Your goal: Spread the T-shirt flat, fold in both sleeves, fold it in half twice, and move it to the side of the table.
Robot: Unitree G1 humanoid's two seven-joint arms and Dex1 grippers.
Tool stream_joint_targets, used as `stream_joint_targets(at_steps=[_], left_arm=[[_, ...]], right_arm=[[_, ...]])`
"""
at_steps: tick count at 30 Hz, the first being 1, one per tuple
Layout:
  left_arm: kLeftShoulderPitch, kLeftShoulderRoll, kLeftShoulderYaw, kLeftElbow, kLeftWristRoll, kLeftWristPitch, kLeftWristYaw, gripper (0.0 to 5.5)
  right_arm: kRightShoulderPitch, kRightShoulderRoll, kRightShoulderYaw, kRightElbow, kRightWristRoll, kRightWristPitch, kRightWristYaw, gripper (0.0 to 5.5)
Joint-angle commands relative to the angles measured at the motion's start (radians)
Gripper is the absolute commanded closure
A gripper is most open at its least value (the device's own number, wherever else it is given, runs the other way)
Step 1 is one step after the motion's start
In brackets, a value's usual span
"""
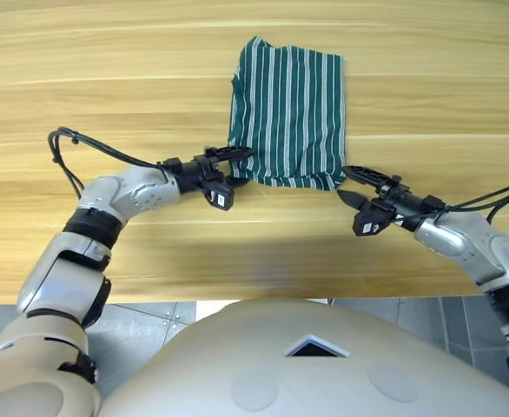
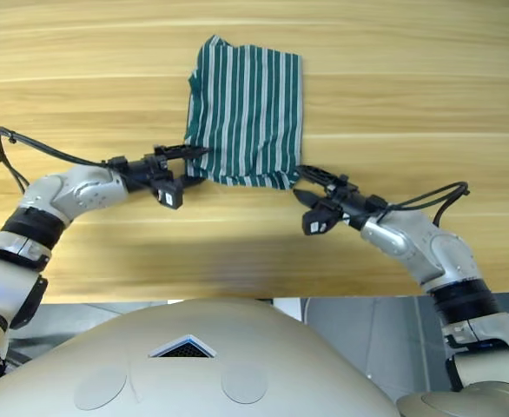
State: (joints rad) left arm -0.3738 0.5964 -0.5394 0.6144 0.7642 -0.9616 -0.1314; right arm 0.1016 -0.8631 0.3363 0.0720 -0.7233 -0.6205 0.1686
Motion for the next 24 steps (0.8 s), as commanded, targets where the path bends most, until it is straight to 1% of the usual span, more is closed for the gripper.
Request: stream_joint_targets(at_steps=[1,8,9,13,15,24], left_arm=[[-0.006,0.008,-0.037,0.04,0.068,-0.001,0.02,2.39],[0.004,0.027,-0.078,0.052,0.063,-0.048,0.006,2.39],[0.005,0.03,-0.083,0.055,0.061,-0.056,0.001,2.48],[0.016,0.04,-0.09,0.064,0.045,-0.068,-0.007,3.1],[0.014,0.041,-0.091,0.072,0.041,-0.067,-0.007,3.51],[0.011,0.031,-0.081,0.087,0.037,-0.045,0.034,4.59]], right_arm=[[0.008,0.016,0.081,0.124,-0.088,0.014,0.037,2.38],[-0.057,0.027,0.129,0.203,-0.123,-0.01,-0.016,2.38],[-0.065,0.028,0.138,0.212,-0.127,-0.015,-0.02,2.38],[-0.107,0.032,0.174,0.227,-0.134,-0.043,-0.013,2.38],[-0.122,0.032,0.187,0.222,-0.129,-0.05,-0.002,2.38],[-0.198,0.066,0.221,0.293,-0.101,-0.048,0.001,2.38]])
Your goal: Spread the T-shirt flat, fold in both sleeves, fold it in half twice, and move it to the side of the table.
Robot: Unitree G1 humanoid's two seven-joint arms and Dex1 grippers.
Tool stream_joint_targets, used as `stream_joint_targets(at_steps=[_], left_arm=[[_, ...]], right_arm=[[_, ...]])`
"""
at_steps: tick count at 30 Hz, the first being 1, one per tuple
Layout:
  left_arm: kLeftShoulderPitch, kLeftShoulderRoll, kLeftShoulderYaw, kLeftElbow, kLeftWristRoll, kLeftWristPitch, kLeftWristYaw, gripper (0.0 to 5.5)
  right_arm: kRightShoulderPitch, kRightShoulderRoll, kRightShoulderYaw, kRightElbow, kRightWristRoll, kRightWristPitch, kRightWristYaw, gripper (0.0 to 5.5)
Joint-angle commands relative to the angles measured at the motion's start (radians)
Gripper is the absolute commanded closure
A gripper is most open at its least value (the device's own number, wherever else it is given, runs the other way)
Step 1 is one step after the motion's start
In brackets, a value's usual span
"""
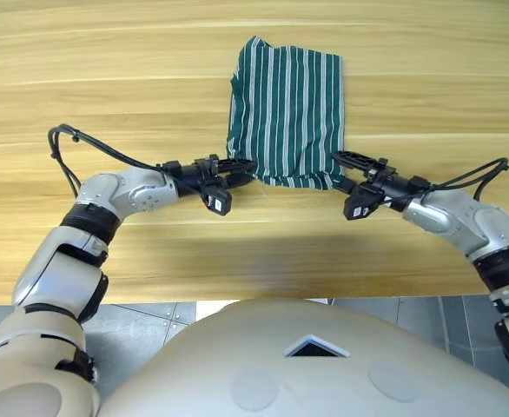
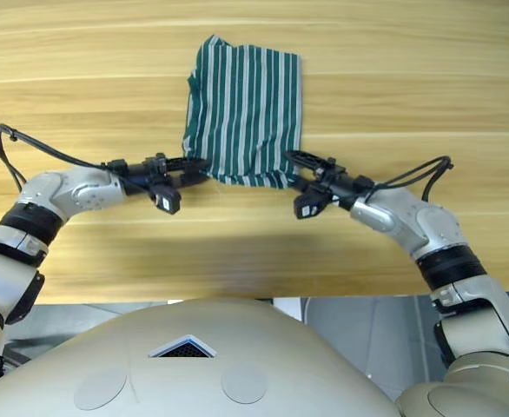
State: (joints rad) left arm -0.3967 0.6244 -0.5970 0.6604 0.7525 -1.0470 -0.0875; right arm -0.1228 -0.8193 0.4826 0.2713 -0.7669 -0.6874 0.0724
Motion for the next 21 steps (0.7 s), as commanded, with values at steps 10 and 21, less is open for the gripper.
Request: stream_joint_targets(at_steps=[10,21], left_arm=[[0.045,-0.006,-0.018,0.047,0.044,0.052,0.012,5.5],[0.096,0.018,0.02,0.033,0.0,0.069,0.051,5.5]], right_arm=[[-0.019,0.052,0.099,0.128,-0.047,0.008,0.1,3.85],[0.007,0.046,0.048,0.086,-0.002,0.038,0.101,5.22]])
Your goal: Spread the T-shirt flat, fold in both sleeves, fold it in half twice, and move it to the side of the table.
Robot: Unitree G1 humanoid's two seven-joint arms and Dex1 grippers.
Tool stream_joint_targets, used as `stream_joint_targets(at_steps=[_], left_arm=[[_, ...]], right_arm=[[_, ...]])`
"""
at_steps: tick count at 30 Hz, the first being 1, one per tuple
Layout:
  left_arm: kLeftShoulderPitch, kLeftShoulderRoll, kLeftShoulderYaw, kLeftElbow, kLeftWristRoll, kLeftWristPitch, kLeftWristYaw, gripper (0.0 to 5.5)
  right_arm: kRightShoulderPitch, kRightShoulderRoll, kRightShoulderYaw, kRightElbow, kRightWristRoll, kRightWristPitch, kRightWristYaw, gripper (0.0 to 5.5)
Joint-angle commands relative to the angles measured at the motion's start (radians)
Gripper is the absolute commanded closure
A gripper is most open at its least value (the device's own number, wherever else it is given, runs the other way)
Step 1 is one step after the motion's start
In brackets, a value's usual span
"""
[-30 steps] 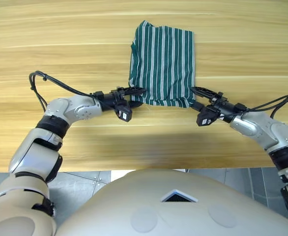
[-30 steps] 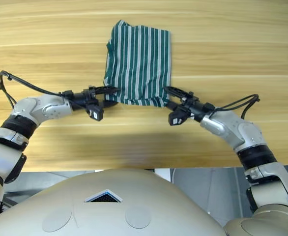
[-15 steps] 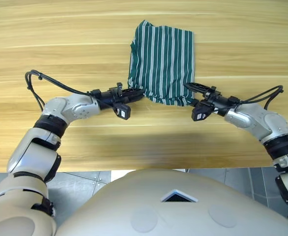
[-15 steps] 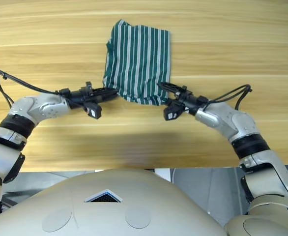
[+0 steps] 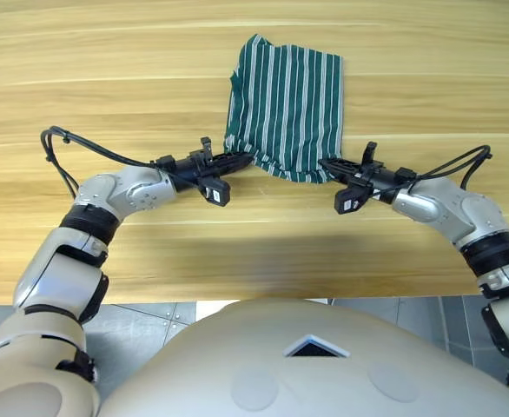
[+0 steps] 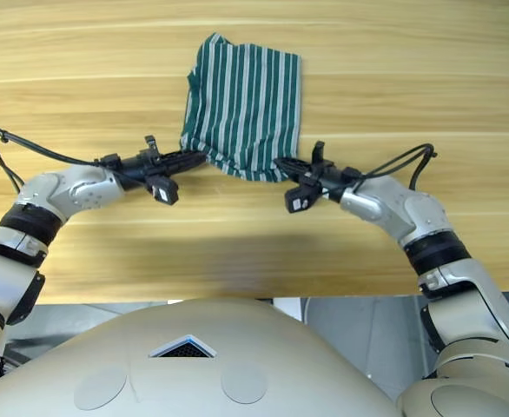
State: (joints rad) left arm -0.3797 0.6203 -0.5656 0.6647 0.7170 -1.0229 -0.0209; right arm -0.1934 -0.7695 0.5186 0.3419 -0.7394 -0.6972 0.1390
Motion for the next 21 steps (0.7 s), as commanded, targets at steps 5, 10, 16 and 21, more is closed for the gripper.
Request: stream_joint_targets(at_steps=[5,10,16,21], left_arm=[[0.178,0.047,0.039,-0.049,-0.047,0.039,-0.017,5.5],[0.308,0.039,0.059,-0.184,-0.13,0.071,-0.061,5.5],[0.364,-0.022,0.071,-0.268,-0.264,0.121,-0.117,5.5],[0.381,-0.048,0.106,-0.308,-0.327,0.161,-0.146,4.89]], right_arm=[[0.147,-0.038,-0.043,-0.081,0.001,0.061,0.02,5.29],[0.198,-0.05,-0.079,-0.145,0.012,0.047,0.015,5.29],[0.185,-0.019,-0.078,-0.151,-0.006,0.045,0.001,5.29],[0.171,-0.009,-0.078,-0.139,-0.015,0.038,-0.001,5.29]])
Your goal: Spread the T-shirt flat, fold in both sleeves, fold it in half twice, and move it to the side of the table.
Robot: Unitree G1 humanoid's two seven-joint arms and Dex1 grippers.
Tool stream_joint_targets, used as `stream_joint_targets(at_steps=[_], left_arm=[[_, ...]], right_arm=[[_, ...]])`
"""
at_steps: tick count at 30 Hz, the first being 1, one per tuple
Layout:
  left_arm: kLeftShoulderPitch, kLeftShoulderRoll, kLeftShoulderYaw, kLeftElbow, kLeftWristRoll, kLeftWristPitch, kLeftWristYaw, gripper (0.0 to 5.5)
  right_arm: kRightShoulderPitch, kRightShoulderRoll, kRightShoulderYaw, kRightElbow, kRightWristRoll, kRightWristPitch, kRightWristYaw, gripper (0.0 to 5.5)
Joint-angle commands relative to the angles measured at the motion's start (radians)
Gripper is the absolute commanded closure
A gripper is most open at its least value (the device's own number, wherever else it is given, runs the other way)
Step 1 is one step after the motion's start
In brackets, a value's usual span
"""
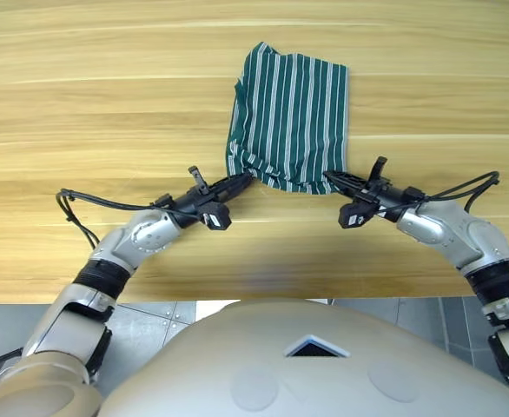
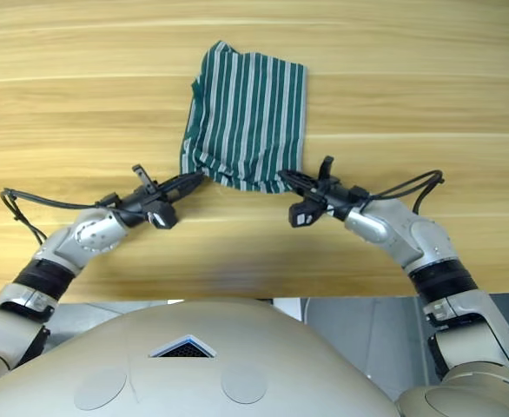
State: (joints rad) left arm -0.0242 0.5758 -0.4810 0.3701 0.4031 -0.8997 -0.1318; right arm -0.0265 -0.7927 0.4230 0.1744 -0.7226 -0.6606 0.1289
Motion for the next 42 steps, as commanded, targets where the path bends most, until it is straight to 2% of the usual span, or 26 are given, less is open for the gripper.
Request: stream_joint_targets(at_steps=[1,6,10,14,18,27,31,35,42], left_arm=[[0.031,-0.003,0.03,-0.02,-0.024,0.04,-0.04,4.71],[0.072,0.02,0.088,-0.04,-0.01,0.067,-0.042,4.13],[0.116,0.086,0.163,-0.078,0.001,0.063,-0.039,4.1],[0.138,0.236,0.27,-0.065,0.078,0.097,-0.038,4.1],[0.128,0.305,0.247,-0.06,0.14,0.109,-0.11,4.1],[-0.096,0.207,0.041,0.046,0.19,-0.003,-0.278,4.1],[-0.19,0.13,0.017,0.147,0.206,-0.037,-0.225,4.1],[-0.21,0.09,0.027,0.213,0.245,0.006,-0.129,4.1],[-0.174,0.1,0.035,0.191,0.138,-0.01,-0.169,3.09]], right_arm=[[0.005,0.015,0.017,0.031,-0.035,0.001,0.008,5.29],[0.009,0.011,0.012,0.039,-0.042,-0.004,0.003,5.29],[0.016,-0.003,0.004,0.043,-0.041,-0.009,0.0,5.29],[0.017,-0.017,-0.004,0.049,-0.04,-0.011,-0.001,5.29],[0.007,-0.007,0.002,0.055,-0.044,-0.009,0.003,5.29],[-0.019,0.011,0.017,0.076,-0.049,-0.018,0.004,5.29],[-0.024,0.019,0.022,0.09,-0.05,-0.023,-0.001,5.3],[-0.029,0.017,0.02,0.106,-0.051,-0.029,-0.006,5.3],[-0.036,0.014,0.021,0.125,-0.055,-0.04,-0.017,5.3]])
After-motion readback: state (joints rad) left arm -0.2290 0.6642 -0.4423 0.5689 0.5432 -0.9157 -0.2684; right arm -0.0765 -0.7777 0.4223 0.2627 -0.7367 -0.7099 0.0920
